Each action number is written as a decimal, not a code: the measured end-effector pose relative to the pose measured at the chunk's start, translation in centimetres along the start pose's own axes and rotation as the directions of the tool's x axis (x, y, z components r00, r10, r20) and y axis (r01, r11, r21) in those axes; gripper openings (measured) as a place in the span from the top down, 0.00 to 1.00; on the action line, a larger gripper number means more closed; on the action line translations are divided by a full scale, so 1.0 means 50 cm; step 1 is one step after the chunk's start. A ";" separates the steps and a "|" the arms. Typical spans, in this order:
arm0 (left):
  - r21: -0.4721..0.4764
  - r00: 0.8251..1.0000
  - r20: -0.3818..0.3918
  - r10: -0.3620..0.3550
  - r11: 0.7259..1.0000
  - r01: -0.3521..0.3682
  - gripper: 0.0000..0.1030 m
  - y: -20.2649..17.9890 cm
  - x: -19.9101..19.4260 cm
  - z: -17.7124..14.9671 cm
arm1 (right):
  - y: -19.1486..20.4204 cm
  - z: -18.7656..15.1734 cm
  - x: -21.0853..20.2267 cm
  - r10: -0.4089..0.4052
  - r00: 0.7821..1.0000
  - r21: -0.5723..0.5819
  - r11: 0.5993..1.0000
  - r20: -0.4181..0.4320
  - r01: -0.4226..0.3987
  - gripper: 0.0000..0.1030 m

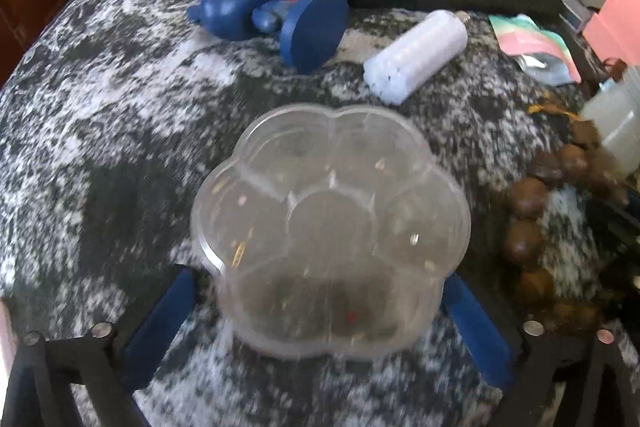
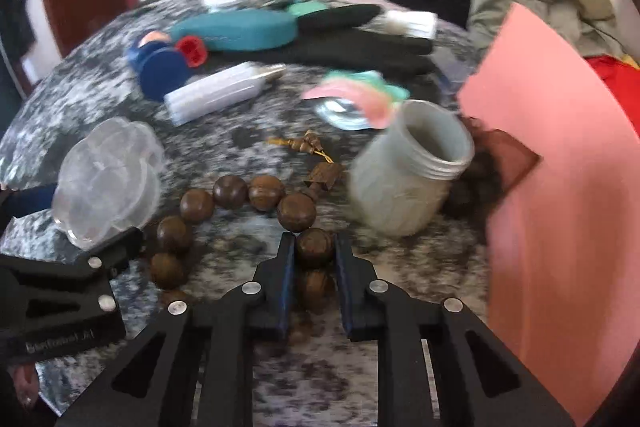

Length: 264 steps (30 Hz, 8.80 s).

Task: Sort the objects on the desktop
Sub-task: 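Grasp the clear flower container with the left tool while the right grasps the bead bracelet, then carry the container and bracelet over the pink box and release both, then grasp the grey jar with the right tool while the left grasps the blue figurine, then carry the jar and figurine into the pink box and release both, then grasp the metal bulb-shaped part with the right tool while the left grasps the red cone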

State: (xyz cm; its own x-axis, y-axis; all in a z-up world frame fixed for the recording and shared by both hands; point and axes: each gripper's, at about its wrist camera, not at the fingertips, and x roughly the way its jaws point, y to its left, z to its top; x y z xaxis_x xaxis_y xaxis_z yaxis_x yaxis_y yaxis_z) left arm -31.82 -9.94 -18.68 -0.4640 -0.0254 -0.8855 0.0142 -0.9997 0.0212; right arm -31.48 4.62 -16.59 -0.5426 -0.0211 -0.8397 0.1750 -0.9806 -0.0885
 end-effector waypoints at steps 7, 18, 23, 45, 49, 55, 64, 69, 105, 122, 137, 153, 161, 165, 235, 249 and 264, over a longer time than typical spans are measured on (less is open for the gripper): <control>-0.006 0.999 0.030 -0.014 1.000 0.015 0.02 -0.001 0.008 0.017 | -0.051 0.000 0.000 0.024 1.000 0.075 0.997 -0.009 -0.023 0.81; 0.033 0.984 0.168 0.066 0.997 -0.072 0.02 -0.001 -0.155 -0.028 | -0.028 -0.025 -0.116 0.052 0.996 0.070 0.996 0.072 -0.057 0.81; 0.015 0.972 0.222 0.071 0.997 -0.077 0.02 0.005 -0.254 -0.060 | -0.016 -0.047 -0.198 0.062 0.991 0.060 0.996 0.119 -0.070 0.81; 0.066 0.902 0.430 0.023 0.996 -0.057 0.02 -0.069 -0.583 -0.175 | -0.021 -0.144 -0.598 0.066 0.916 0.028 0.996 0.396 -0.084 0.80; 0.100 0.884 0.467 -0.016 0.994 -0.035 0.02 -0.111 -0.633 -0.174 | -0.051 -0.168 -0.671 0.050 0.892 0.043 0.996 0.448 -0.077 0.80; 0.208 0.865 0.489 -0.112 0.978 0.009 0.02 -0.232 -0.664 -0.139 | -0.139 -0.198 -0.751 -0.016 0.861 0.099 0.994 0.508 -0.040 0.80; 0.367 0.848 0.462 -0.260 0.927 0.084 0.02 -0.456 -0.643 -0.053 | -0.346 -0.204 -0.783 -0.186 0.842 0.258 0.964 0.507 0.058 0.80; 0.408 0.842 0.435 -0.320 0.903 0.133 0.01 -0.547 -0.609 0.014 | -0.463 -0.156 -0.744 -0.247 0.838 0.321 0.943 0.486 0.092 0.80; 0.110 0.916 0.353 -0.192 0.980 0.164 0.01 -0.121 -0.537 -0.047 | -0.293 -0.070 -0.688 -0.138 0.852 0.271 0.963 0.504 -0.005 0.23; -0.146 0.979 0.195 -0.056 0.986 0.085 0.01 0.114 -0.296 -0.020 | -0.075 -0.008 -0.342 0.031 0.971 0.141 0.988 0.237 -0.066 0.23; -0.204 0.998 0.015 -0.062 0.977 0.064 0.01 0.070 0.042 0.199 | -0.089 0.062 -0.025 0.006 0.999 0.152 0.988 0.043 -0.013 0.21; -0.258 0.992 0.060 -0.107 0.959 0.119 0.55 0.094 -0.056 0.129 | -0.093 0.069 -0.063 0.077 0.986 0.118 0.988 0.148 -0.095 0.45; -0.209 0.991 0.110 -0.080 0.973 0.102 0.55 0.111 -0.221 -0.012 | -0.066 -0.013 -0.207 0.100 0.977 0.115 0.986 0.190 -0.124 0.45; -0.203 0.990 0.125 -0.066 0.975 0.091 0.55 0.113 -0.289 -0.070 | -0.048 -0.057 -0.287 0.106 0.970 0.102 0.986 0.221 -0.131 0.45; 0.393 0.881 0.369 -0.295 0.909 0.140 0.11 -0.520 -0.509 0.094 | -0.577 -0.092 -0.499 -0.232 0.925 0.446 0.892 0.301 0.079 0.12; 0.203 0.918 0.382 -0.105 0.979 0.027 0.07 -0.187 -0.516 -0.047 | -0.339 -0.089 -0.611 -0.144 0.905 0.298 0.954 0.401 0.020 0.06; -0.108 0.973 0.230 -0.011 0.993 0.037 0.07 0.157 -0.289 0.004 | -0.026 0.050 -0.313 0.182 0.959 0.198 0.954 0.217 -0.226 0.11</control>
State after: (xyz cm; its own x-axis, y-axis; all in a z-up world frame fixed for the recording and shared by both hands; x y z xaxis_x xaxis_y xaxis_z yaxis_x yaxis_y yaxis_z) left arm -25.18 -17.40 -5.61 -0.6555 -0.0146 -0.7551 0.0930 -0.9938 -0.0615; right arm -25.28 5.72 -1.98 -0.6670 -0.2413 -0.7049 0.1272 -0.9691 0.2114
